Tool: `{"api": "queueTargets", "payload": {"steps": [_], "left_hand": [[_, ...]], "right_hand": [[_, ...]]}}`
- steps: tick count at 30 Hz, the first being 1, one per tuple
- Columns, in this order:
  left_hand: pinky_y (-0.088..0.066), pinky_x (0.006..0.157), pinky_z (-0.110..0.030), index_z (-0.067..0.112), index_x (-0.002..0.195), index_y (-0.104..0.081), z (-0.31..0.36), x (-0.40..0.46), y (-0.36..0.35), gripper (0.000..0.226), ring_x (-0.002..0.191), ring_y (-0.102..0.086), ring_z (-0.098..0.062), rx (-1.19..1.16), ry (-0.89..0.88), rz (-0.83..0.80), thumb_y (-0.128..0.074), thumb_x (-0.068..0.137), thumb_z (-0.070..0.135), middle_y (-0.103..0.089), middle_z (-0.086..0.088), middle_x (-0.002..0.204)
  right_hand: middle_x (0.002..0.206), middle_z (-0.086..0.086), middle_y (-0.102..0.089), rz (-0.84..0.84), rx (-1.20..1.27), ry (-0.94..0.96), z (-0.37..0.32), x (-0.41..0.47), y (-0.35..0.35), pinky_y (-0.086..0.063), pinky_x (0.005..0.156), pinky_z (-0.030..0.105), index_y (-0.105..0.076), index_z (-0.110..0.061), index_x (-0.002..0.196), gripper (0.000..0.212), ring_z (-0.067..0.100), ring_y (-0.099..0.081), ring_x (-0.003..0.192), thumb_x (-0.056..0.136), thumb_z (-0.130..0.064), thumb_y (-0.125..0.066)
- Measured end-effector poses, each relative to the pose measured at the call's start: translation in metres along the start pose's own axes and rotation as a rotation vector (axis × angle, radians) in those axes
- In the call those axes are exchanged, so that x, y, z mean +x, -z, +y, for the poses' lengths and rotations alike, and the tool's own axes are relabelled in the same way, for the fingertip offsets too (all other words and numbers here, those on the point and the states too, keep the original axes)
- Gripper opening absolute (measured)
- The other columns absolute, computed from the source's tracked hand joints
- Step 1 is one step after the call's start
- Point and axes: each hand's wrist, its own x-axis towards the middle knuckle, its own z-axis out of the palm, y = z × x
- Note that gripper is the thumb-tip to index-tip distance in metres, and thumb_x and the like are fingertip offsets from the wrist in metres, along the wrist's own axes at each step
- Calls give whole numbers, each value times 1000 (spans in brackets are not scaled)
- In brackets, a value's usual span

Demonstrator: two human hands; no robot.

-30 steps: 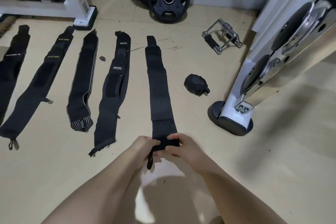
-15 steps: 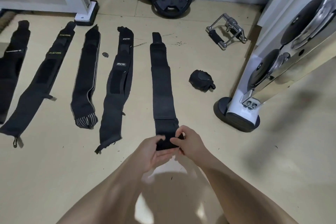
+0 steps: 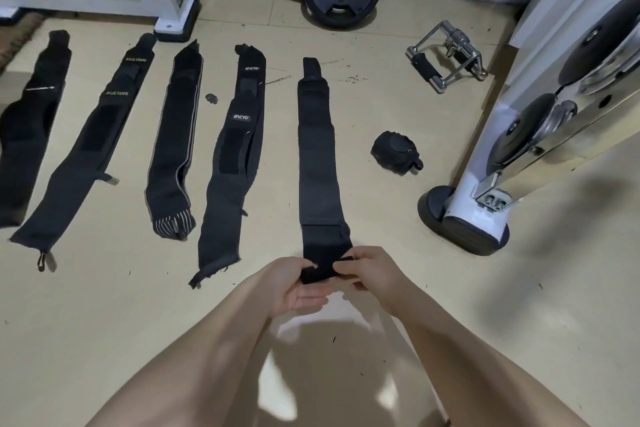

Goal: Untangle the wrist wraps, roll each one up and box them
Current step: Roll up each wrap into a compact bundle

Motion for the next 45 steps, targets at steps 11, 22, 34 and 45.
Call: {"api": "queueTargets", "payload": {"steps": [11,22,34,45], "left_hand": [[-51,64,-28,13,91,-59,-4,10,-9,8,74,-62,-19,20,-112,97,-52,95,12,-66,-5,84],[-58,77,-36,8,110,-61,-3,12,-9,23,84,-70,-24,111,4,95,-50,97,23,-72,-13,93],[-58,66,-31,1,101,-58,-9,18,-6,13,68,-68,-20,63,-29,120,-47,94,1,-69,-13,77],[-56,81,-38,11,112,-60,-7,23,-12,30,89,-70,-32,-128,40,118,-54,95,35,-71,-15,102]], "right_hand": [[69,13,-58,-6,57,10,-4,-1,-7,-41,40,19,-52,-13,94,3,16,-53,44,95,-12,-50],[67,1,-52,39,-109,161,7,4,-1,-44,55,24,-54,-8,73,20,13,-48,58,89,-15,-63],[81,1,-54,-43,-140,106,9,4,4,-48,57,23,-55,-14,90,13,11,-55,61,92,-25,-60],[77,8,-59,-51,-211,77,9,4,1,-42,56,18,-60,9,91,33,14,-54,64,91,-24,-61]]}}
